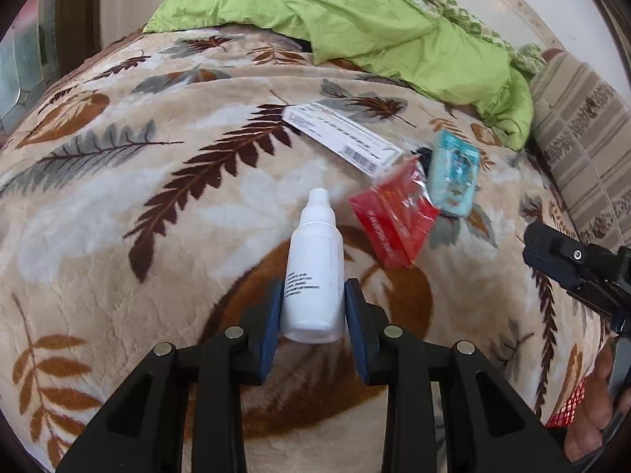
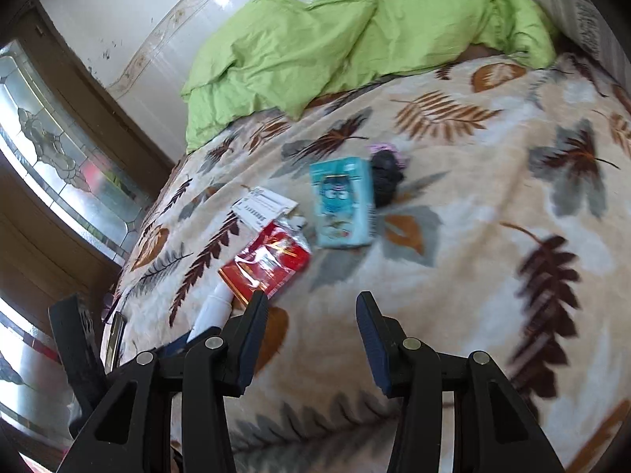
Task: Collect trash
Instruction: 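Grasp the white bottle with the left gripper while the right grasps the red cigarette pack, then lift the white bottle and red cigarette pack off the bed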
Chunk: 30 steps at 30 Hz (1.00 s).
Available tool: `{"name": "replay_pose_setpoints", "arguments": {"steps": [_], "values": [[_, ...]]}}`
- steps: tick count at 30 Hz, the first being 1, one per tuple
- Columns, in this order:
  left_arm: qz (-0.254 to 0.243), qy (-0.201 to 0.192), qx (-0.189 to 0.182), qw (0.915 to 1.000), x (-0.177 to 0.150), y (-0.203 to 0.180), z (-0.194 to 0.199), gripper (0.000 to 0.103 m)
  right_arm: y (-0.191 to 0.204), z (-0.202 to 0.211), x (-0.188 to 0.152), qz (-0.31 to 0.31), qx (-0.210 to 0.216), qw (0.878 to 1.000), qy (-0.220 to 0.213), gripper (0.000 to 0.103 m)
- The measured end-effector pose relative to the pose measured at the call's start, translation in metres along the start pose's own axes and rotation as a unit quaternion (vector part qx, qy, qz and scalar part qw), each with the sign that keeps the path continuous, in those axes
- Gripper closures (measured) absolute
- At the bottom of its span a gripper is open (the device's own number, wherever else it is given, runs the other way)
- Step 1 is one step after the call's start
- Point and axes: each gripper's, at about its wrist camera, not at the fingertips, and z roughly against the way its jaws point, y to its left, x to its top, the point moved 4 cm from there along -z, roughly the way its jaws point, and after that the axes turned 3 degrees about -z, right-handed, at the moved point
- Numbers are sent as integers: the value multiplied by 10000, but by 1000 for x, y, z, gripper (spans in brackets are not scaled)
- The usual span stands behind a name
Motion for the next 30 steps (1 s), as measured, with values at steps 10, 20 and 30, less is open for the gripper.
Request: {"name": "replay_pose_setpoints", "arguments": {"steps": [10, 20, 30], "values": [[243, -466, 271, 9982, 13, 20, -4, 74, 15, -39, 6, -687, 132, 9969, 353, 40], [587, -651, 473, 9950, 4, 45, 9, 74, 30, -96, 23, -1111, -587, 9910, 470, 37], [477, -693, 372, 9958, 4, 40, 10, 74, 48, -86, 2, 396, -919, 9933, 576, 42]]}}
